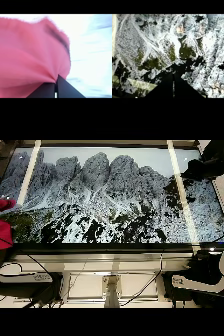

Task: Fold the clothes and pants, and hang the long-sleeved shirts on hangers.

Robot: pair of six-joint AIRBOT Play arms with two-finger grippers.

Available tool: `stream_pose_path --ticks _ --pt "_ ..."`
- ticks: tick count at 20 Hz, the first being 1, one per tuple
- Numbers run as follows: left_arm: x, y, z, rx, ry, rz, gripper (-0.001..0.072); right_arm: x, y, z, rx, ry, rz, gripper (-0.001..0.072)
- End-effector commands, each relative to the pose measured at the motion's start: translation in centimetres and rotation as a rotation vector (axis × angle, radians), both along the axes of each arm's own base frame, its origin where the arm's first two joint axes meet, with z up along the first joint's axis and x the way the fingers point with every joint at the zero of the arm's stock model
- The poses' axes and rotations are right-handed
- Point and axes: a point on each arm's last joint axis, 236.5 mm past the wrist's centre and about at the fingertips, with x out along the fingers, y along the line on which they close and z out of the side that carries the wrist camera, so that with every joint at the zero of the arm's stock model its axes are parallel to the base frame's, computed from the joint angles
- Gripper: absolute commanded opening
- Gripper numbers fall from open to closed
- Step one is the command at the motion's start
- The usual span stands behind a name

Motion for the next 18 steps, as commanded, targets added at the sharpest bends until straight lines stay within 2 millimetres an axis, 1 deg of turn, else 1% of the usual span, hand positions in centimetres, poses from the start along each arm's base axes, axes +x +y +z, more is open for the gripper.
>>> stream_pose_path --ticks 1,2,3,4,5,6,7,8,9,10,11,13,15,16,17,18 --pt "5.8 -12.9 11.7 -0.166 -0.400 -0.245 0.0012 1.2 -1.3 -2.6 -0.043 0.011 -0.013 0.0014" --pt "6.1 -17.2 15.2 -0.173 -0.481 -0.329 0.0011 1.9 -1.4 -2.9 -0.044 -0.004 -0.022 0.0014" --pt "5.8 -21.7 18.7 -0.178 -0.559 -0.407 0.0011 2.6 -1.7 -2.8 -0.046 -0.027 -0.035 0.0013" --pt "5.1 -25.6 21.7 -0.177 -0.626 -0.476 0.0011 3.3 -2.1 -2.5 -0.053 -0.060 -0.051 0.0013" --pt "3.9 -29.5 24.7 -0.165 -0.695 -0.544 0.0011 4.0 -2.3 -2.0 -0.056 -0.092 -0.064 0.0013" --pt "2.6 -32.9 27.1 -0.166 -0.756 -0.604 0.0011 4.5 -2.7 -1.6 -0.059 -0.119 -0.077 0.0013" --pt "1.0 -36.2 29.4 -0.170 -0.817 -0.663 0.0011 4.9 -3.0 -1.3 -0.063 -0.140 -0.089 0.0014" --pt "-0.2 -38.9 30.8 -0.181 -0.856 -0.714 0.0011 5.3 -3.3 -1.0 -0.065 -0.160 -0.100 0.0014" --pt "-1.4 -41.7 31.3 -0.209 -0.867 -0.775 0.0011 5.5 -3.5 -0.8 -0.071 -0.172 -0.107 0.0014" --pt "-2.1 -44.3 30.9 -0.242 -0.851 -0.832 0.0011 5.7 -3.6 -0.8 -0.074 -0.178 -0.109 0.0014" --pt "-2.7 -47.1 29.9 -0.274 -0.820 -0.896 0.0011 5.7 -3.6 -0.7 -0.073 -0.180 -0.110 0.0014" --pt "-3.5 -52.4 26.6 -0.309 -0.726 -1.019 0.0012 5.7 -3.6 -0.7 -0.074 -0.181 -0.111 0.0014" --pt "-4.2 -57.4 21.7 -0.302 -0.600 -1.139 0.0013 5.7 -3.6 -0.7 -0.074 -0.180 -0.110 0.0014" --pt "-4.7 -59.6 18.9 -0.293 -0.526 -1.195 0.0013 5.6 -3.6 -0.8 -0.074 -0.177 -0.109 0.0014" --pt "-5.3 -61.6 15.4 -0.276 -0.434 -1.255 0.0014 5.6 -3.6 -0.8 -0.073 -0.175 -0.108 0.0014" --pt "-6.0 -63.2 11.6 -0.259 -0.329 -1.312 0.0014 5.5 -3.5 -0.9 -0.072 -0.171 -0.107 0.0014"
